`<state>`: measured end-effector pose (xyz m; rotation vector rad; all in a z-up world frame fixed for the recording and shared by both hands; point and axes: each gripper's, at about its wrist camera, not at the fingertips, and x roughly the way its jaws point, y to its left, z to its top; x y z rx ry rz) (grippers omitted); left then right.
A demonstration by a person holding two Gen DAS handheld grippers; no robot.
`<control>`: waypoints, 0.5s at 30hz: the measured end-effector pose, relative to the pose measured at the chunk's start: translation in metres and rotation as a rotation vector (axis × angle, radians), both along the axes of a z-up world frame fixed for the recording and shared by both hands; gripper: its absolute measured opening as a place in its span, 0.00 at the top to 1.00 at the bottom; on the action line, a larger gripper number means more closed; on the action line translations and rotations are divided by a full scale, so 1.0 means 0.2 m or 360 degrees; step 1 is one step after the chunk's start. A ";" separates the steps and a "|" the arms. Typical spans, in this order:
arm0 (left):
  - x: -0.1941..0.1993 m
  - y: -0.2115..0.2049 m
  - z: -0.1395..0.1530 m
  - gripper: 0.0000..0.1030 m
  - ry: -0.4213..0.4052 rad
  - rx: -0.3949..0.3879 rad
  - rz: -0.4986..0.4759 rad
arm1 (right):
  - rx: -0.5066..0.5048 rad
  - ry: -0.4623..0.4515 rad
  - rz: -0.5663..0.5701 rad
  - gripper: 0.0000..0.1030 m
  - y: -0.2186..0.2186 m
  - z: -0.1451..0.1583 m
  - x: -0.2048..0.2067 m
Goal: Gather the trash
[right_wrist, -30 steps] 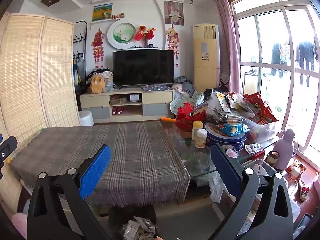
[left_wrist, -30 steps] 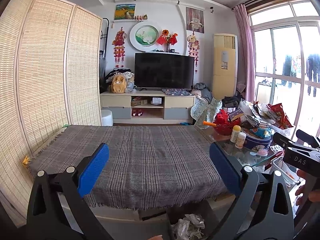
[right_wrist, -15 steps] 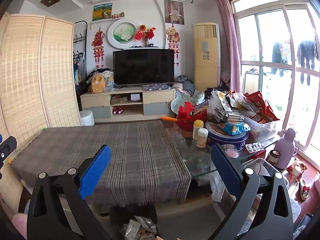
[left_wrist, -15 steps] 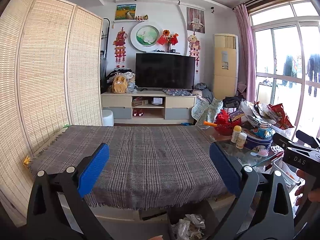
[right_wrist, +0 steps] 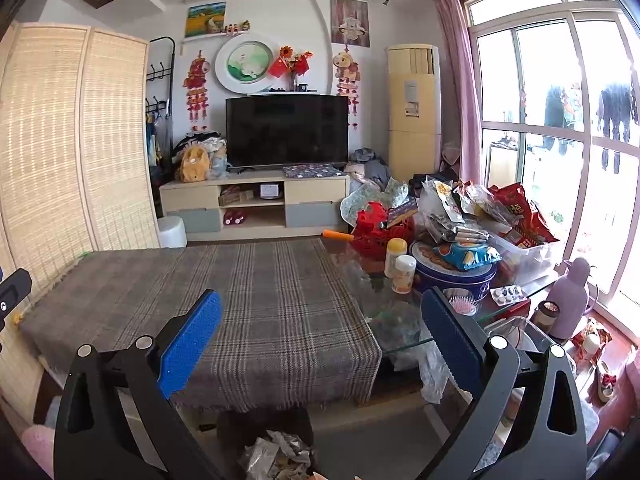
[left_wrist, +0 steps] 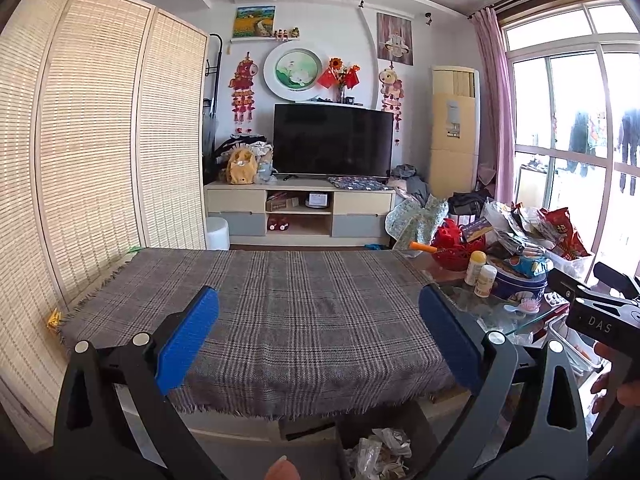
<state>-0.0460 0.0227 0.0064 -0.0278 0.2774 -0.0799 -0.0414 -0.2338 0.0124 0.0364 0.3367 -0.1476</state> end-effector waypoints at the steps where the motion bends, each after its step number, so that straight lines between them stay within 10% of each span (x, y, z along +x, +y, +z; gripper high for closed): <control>1: 0.00 0.00 0.00 0.08 0.0001 -0.0002 0.0008 | 0.0003 0.0002 0.0002 0.03 0.00 0.00 0.00; 15: 0.04 0.01 -0.01 0.08 0.0035 0.0049 0.0130 | 0.0030 0.0044 0.0042 0.03 0.00 -0.03 0.05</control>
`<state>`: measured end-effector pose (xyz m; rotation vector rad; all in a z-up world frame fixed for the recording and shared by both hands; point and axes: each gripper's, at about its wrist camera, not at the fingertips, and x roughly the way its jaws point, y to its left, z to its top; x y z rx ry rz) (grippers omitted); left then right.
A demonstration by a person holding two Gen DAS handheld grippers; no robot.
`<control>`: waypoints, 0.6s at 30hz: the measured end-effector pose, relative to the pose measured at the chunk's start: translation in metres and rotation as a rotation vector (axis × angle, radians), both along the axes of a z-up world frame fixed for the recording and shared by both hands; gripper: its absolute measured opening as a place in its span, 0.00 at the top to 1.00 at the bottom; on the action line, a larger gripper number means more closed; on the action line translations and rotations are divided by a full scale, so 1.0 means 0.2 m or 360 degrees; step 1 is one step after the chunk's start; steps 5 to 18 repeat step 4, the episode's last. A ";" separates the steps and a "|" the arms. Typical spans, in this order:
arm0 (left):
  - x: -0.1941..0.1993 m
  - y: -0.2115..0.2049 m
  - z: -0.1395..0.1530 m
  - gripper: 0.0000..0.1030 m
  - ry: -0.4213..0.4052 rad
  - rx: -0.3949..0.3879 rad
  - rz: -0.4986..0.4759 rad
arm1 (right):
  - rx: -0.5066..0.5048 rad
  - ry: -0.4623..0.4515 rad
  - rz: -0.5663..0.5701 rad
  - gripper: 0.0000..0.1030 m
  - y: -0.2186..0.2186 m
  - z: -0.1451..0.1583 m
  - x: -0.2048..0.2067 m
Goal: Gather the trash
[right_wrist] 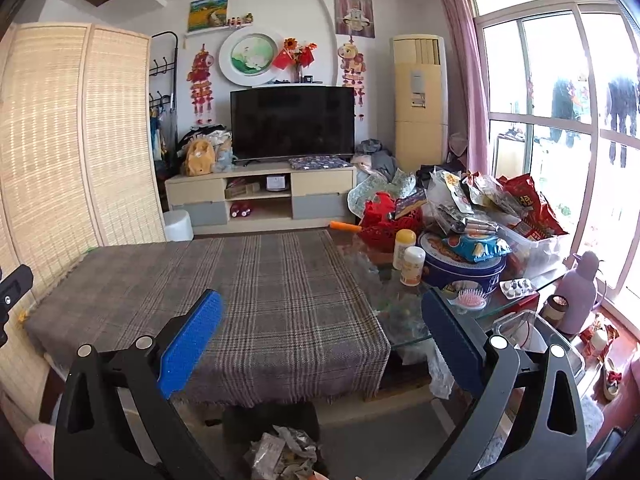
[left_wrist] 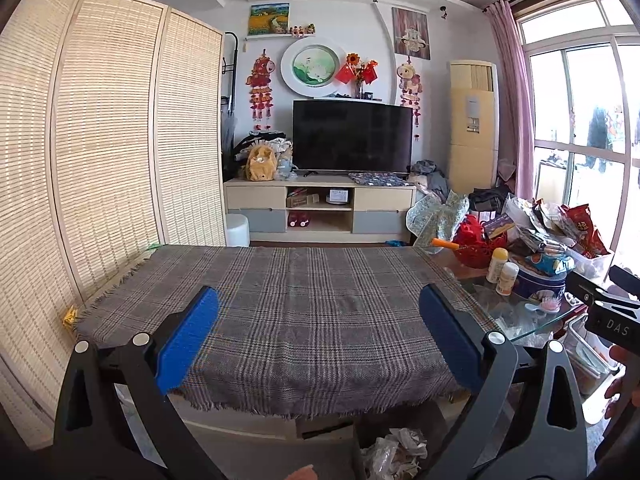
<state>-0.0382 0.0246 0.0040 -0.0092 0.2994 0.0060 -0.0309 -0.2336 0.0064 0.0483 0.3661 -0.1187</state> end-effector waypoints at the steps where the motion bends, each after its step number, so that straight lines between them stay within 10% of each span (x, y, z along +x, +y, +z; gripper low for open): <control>1: 0.01 0.00 0.00 0.08 0.0014 0.0000 0.0000 | -0.0002 0.0003 0.0002 0.03 0.00 0.00 0.00; 18: 0.03 0.00 -0.01 0.08 0.0053 -0.0029 -0.0030 | -0.0013 0.0003 0.0009 0.03 0.01 0.01 0.00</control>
